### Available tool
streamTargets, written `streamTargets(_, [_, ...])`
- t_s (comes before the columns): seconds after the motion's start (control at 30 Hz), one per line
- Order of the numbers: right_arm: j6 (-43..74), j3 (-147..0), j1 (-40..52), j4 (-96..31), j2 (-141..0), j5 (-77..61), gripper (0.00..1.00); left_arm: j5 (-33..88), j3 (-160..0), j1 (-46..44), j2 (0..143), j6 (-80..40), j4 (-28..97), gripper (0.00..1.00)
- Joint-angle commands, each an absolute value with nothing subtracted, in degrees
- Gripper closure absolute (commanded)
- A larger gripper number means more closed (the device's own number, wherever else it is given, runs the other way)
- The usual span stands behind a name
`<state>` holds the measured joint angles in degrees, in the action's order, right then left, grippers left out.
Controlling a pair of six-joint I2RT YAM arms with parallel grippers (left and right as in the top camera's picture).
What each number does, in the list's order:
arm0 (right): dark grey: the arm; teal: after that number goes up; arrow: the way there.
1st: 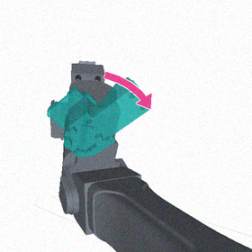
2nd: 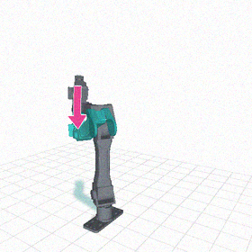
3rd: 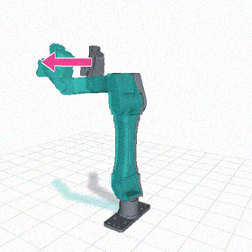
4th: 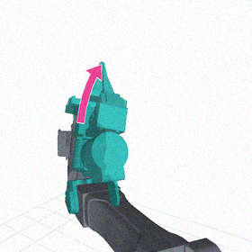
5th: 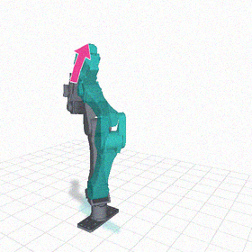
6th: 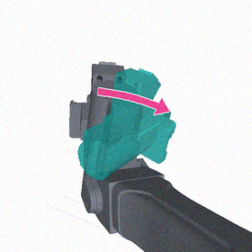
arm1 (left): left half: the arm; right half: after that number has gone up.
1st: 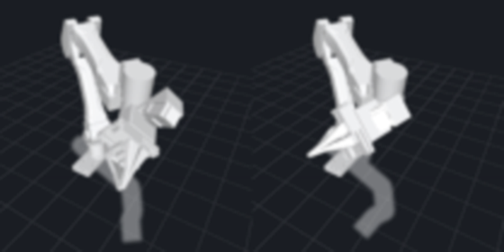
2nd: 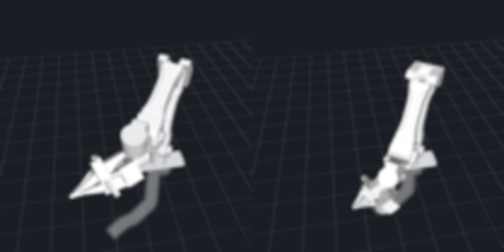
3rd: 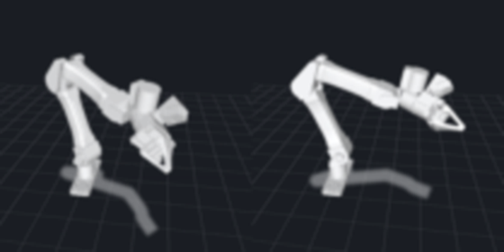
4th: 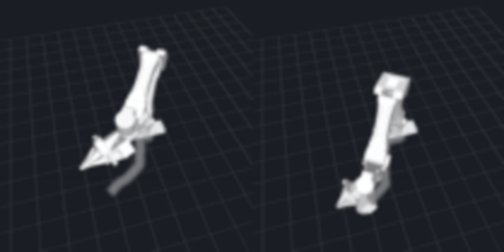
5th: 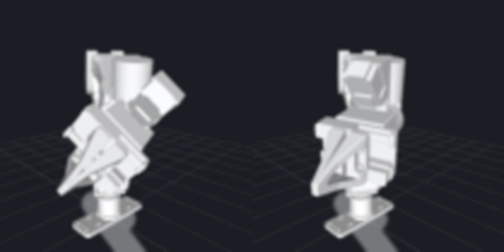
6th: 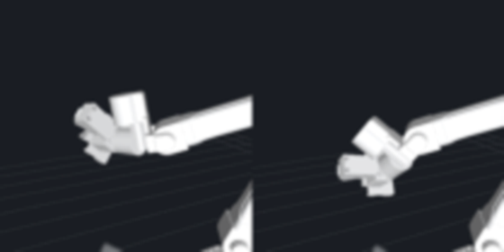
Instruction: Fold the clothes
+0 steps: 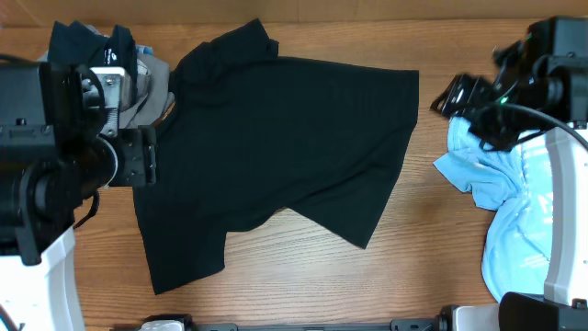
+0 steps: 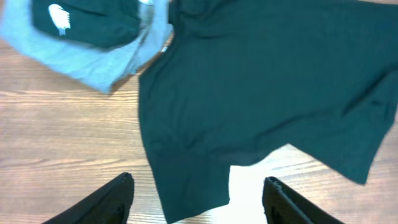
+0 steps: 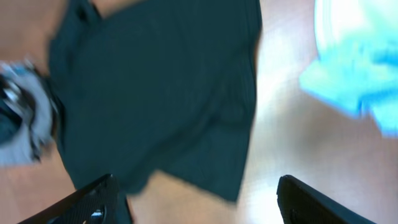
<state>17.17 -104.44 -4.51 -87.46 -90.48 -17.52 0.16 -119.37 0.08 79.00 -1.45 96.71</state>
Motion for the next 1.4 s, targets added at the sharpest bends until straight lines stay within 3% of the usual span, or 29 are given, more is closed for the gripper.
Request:
streamTargets(0.0, [18.3,-98.7,-2.1,-89.3,-92.1,-15.9,0.17,-3.8,-120.3,0.1,78.1,-4.8,96.8,0.27])
streamTargets(0.13, [18.3,-88.2,1.9,-87.5,-92.1,-16.2,0.21,-3.8,-119.1,0.1,78.8,-5.0,96.8,0.2])
streamTargets(0.33, [21.4,-68.7,10.6,-75.1,-92.2,-16.3,0.24,-0.9,-114.3,0.1,81.3,-5.8,96.8,0.11])
streamTargets(0.43, [26.3,-60.4,14.5,-68.9,-92.5,-16.4,0.24,-0.3,-112.1,0.1,83.5,-5.8,96.7,0.12])
streamTargets(0.67, [35.1,-48.1,17.3,-55.8,-92.5,-16.1,0.39,-0.4,-111.1,0.1,89.2,-5.1,96.8,0.18])
streamTargets(0.83, [37.6,-44.7,17.3,-50.8,-92.5,-19.0,0.42,-0.4,-111.1,0.1,92.3,-4.6,95.1,0.12])
streamTargets(0.93, [37.6,-43.9,18.1,-48.1,-92.5,-22.5,0.5,-0.4,-111.1,0.1,93.8,-4.7,94.0,0.12])
streamTargets(1.13, [39.1,-43.4,21.1,-47.4,-92.5,-22.7,0.57,-0.6,-111.1,0.1,95.2,-3.8,94.6,0.21])
streamTargets(1.3, [40.8,-43.4,21.3,-47.4,-92.5,-21.1,0.75,-0.6,-111.1,0.1,95.0,-3.2,95.1,0.21])
streamTargets(1.37, [40.7,-43.6,20.9,-47.8,-92.5,-19.8,0.94,-0.6,-111.1,0.1,95.0,-3.2,95.2,0.21])
